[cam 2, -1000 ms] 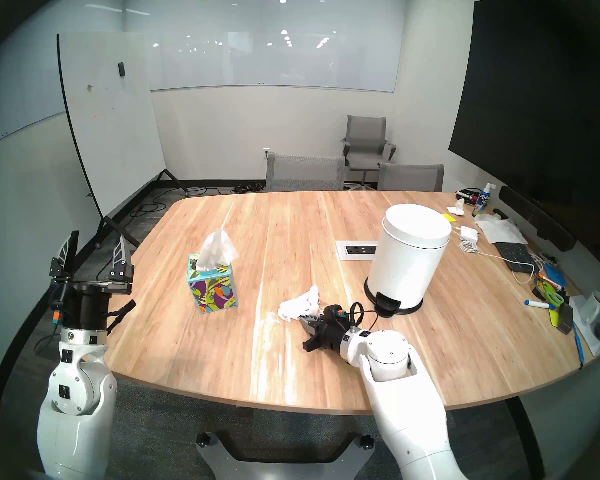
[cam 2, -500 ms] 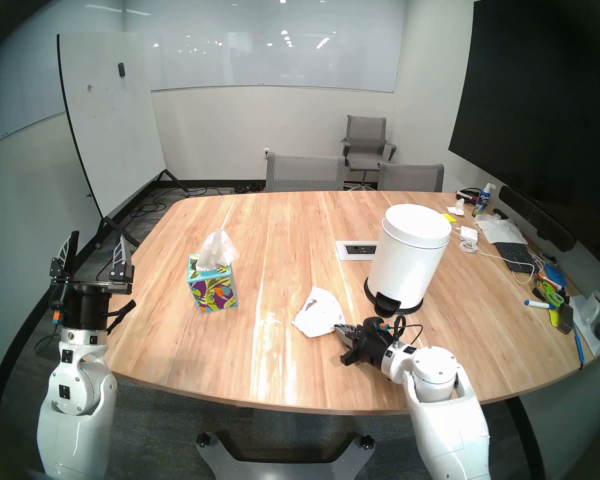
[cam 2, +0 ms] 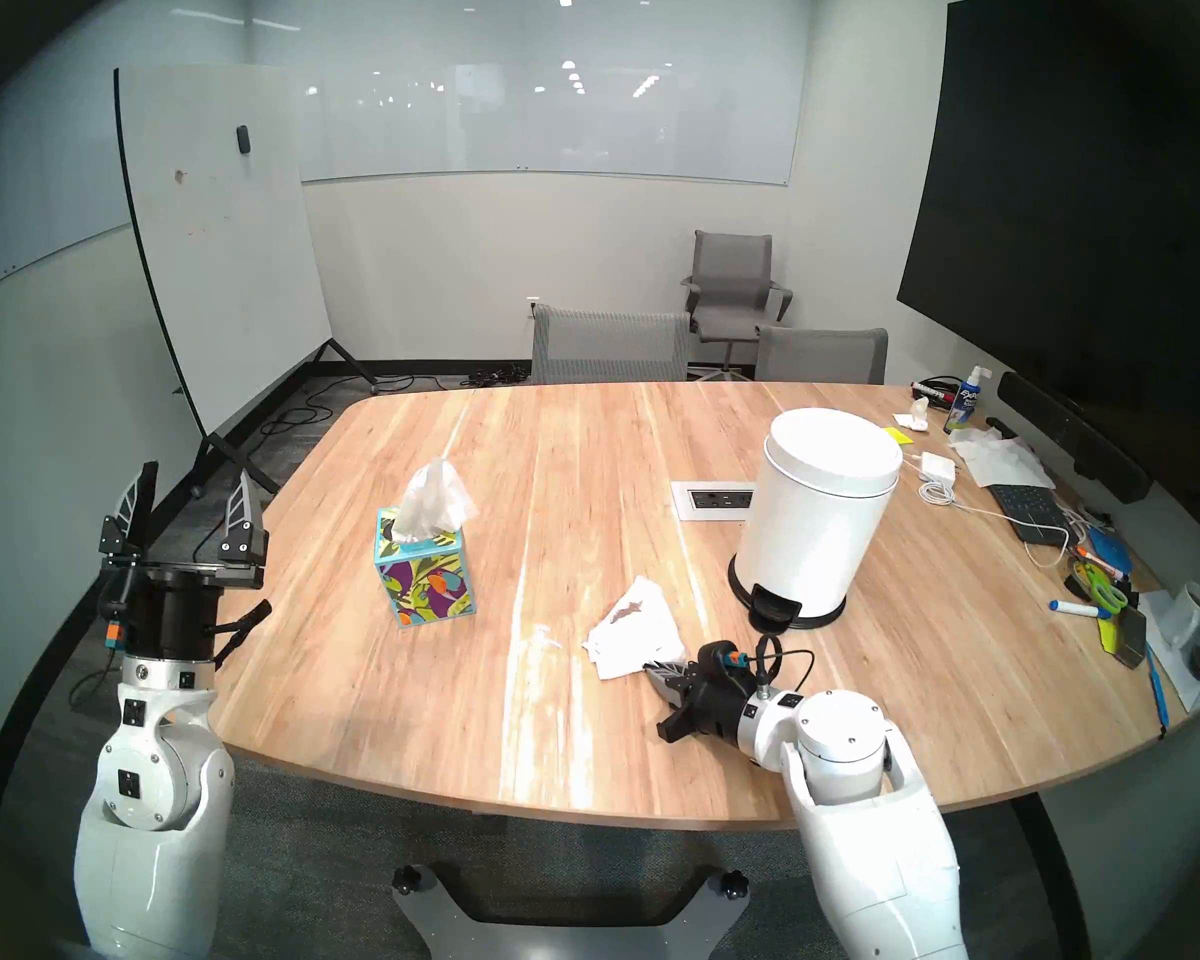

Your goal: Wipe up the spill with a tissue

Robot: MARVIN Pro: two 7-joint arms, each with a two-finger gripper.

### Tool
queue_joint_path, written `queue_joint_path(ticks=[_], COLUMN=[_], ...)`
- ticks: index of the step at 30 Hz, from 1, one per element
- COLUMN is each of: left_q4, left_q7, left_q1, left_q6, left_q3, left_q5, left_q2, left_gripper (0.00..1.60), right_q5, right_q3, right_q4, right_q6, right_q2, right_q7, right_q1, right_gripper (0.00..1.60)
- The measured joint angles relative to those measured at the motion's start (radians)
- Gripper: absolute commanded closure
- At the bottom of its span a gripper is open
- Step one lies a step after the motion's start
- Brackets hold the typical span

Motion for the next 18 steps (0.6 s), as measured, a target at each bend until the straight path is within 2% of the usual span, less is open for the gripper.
queue_joint_path(ticks=[18], left_q4=[0.0], left_q7=[0.0], left_q1=[0.0], left_q6=[0.0], left_q3=[0.0], left_q5=[0.0], left_q2=[0.0], left_gripper=[0.0], right_q5=[-0.041], right_q3=[-0.072], right_q4=[0.201], right_q6=[0.031], right_q2=[0.023], right_q7=[0.029], right_q1=[0.232], right_gripper=[1.6])
